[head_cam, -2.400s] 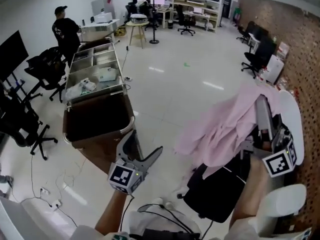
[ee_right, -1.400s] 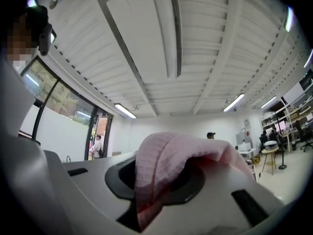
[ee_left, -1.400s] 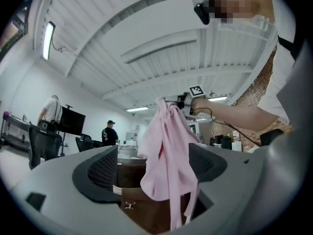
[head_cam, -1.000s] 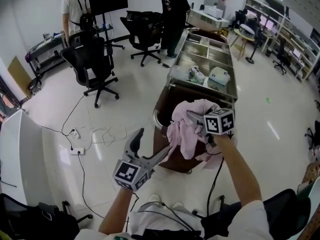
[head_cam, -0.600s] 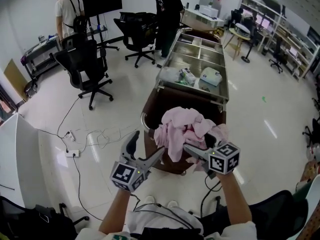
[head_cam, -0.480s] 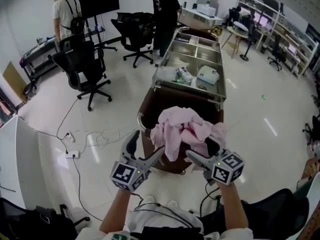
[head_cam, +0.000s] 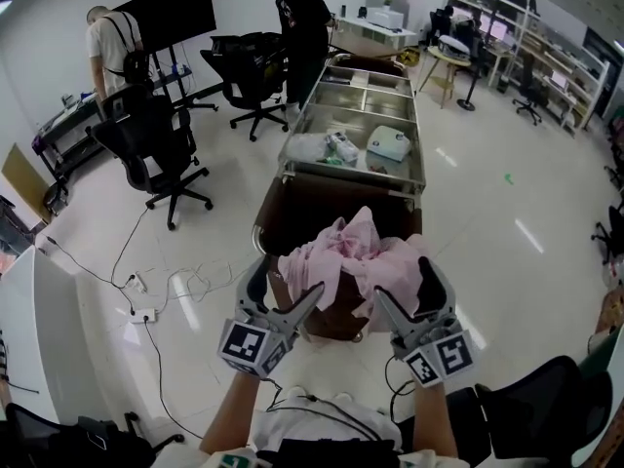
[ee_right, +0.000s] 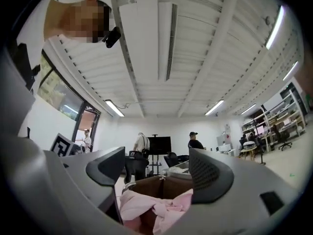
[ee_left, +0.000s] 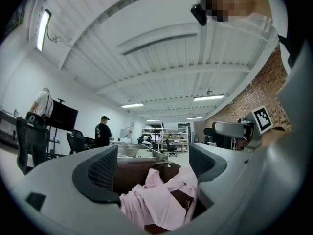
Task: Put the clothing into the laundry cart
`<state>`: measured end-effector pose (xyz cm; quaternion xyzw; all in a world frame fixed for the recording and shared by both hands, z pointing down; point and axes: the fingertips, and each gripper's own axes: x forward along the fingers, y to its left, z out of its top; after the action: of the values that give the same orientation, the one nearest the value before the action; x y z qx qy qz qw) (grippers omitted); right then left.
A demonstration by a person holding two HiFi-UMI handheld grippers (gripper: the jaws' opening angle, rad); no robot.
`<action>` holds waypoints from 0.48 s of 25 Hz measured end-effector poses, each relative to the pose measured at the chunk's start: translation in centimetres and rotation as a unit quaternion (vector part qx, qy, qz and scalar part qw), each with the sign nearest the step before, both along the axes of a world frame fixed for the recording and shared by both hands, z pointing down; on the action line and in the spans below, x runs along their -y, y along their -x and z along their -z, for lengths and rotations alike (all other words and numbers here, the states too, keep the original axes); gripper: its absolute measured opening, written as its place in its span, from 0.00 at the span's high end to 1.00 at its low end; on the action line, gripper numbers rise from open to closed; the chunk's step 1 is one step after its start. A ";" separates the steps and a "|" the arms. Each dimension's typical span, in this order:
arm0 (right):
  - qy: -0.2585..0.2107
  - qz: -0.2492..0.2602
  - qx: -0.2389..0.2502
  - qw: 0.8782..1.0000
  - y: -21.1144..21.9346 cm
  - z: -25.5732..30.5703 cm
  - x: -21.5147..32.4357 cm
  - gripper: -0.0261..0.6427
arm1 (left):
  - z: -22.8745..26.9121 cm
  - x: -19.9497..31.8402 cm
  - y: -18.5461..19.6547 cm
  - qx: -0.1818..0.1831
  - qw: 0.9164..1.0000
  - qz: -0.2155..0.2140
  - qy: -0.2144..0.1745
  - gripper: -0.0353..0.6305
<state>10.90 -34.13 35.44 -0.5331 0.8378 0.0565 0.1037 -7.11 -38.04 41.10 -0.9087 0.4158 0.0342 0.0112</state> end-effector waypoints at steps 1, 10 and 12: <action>-0.002 -0.010 -0.003 1.000 -0.1 0.0 0.3 0.30 | 0.2 0.0 -0.2 -0.001 1.000 0.000 -0.002 0.30; -0.014 -0.085 -0.030 0.996 -0.4 -0.1 2.4 0.31 | 2.3 0.0 -0.5 0.003 0.999 0.040 -0.026 0.30; 0.000 -0.111 -0.047 0.993 -1.0 -1.0 2.7 0.31 | 1.3 0.1 0.1 0.028 0.997 0.059 -0.050 0.30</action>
<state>11.85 -36.86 36.47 -0.6195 0.7773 0.0932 0.0574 -7.18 -38.19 39.78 -0.8817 0.4658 0.0283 0.0699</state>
